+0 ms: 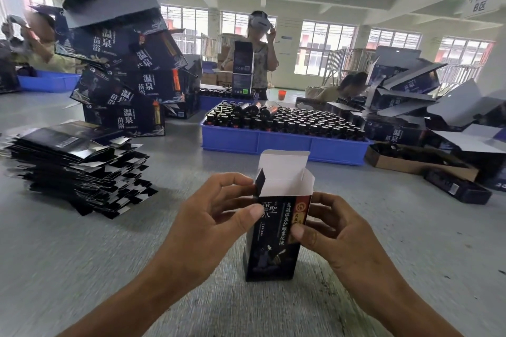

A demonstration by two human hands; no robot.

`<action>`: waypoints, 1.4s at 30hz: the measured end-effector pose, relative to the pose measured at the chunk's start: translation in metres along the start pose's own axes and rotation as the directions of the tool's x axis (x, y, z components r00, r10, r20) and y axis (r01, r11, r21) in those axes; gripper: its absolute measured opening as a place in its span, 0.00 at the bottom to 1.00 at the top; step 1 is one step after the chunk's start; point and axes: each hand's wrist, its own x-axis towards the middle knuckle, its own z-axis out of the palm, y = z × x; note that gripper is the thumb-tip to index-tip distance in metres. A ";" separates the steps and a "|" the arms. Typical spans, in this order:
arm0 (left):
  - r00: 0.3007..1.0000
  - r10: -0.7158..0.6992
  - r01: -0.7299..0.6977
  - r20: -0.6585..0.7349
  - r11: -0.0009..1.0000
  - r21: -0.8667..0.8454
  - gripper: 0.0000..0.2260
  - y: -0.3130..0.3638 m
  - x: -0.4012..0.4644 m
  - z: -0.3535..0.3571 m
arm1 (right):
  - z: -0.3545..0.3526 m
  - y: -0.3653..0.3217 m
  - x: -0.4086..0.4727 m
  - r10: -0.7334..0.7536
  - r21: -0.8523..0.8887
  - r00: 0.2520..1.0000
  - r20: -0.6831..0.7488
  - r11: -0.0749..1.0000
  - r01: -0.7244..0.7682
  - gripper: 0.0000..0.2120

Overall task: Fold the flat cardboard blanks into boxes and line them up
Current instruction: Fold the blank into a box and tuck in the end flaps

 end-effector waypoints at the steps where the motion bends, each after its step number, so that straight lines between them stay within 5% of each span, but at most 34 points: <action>1: 1.000 0.019 -0.019 0.001 1.000 0.024 0.15 0.000 0.000 0.001 | 0.000 0.000 0.000 -0.006 -0.006 1.000 0.006 1.000 0.006 0.22; 17: 0.999 0.043 -0.045 0.011 0.958 0.283 0.15 0.001 -0.001 -0.004 | 0.005 -0.010 -0.008 -0.118 -0.103 0.991 0.057 0.987 0.123 0.35; 42: 1.000 0.009 -0.011 0.025 0.996 0.092 0.12 0.003 0.002 -0.004 | 0.001 -0.023 -0.010 -0.227 -0.205 0.972 0.065 0.950 0.236 0.17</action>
